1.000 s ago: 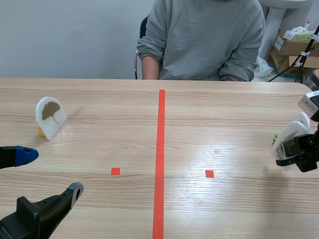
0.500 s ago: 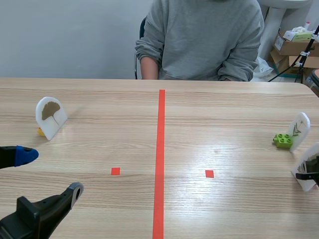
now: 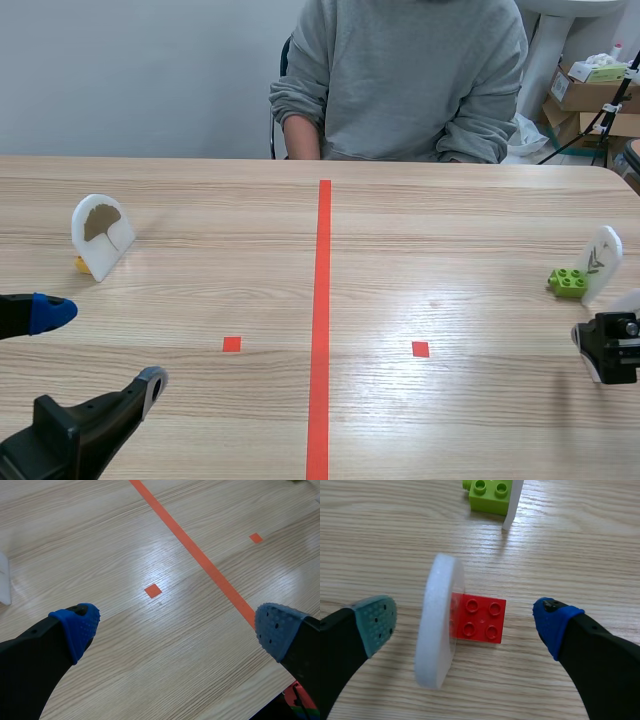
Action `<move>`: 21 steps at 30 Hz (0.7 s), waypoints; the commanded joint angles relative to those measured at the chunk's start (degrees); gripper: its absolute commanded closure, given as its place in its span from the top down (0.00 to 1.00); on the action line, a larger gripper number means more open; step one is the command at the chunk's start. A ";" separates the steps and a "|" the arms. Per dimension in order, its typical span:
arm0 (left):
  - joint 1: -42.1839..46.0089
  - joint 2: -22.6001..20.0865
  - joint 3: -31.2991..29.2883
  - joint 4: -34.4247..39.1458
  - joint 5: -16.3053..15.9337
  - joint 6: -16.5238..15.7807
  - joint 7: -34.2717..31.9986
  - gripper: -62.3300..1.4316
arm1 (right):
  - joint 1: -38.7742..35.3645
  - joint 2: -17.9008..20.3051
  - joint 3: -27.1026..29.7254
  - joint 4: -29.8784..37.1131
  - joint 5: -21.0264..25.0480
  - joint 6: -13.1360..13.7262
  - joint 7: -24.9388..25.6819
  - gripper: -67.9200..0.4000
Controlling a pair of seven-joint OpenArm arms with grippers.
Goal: Do the leaf sorting experiment
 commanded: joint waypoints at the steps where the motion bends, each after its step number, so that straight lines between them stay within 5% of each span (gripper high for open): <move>1: -0.15 0.15 -0.28 0.42 -0.37 -0.13 -0.81 1.00 | 0.83 0.63 0.28 1.33 1.01 -0.17 -0.50 0.85; 6: -0.15 0.15 -0.28 0.42 -0.37 -0.13 -0.81 1.00 | -0.85 0.66 1.20 4.11 0.81 0.15 -0.31 0.85; 11: -0.15 0.15 -0.28 0.42 -0.35 -0.13 -0.79 1.00 | -8.02 0.63 4.96 13.84 0.81 5.53 0.07 0.85; 21: -0.17 0.13 -0.28 0.42 0.39 -0.13 -0.81 1.00 | -23.56 0.07 8.41 33.83 1.11 10.73 1.18 0.85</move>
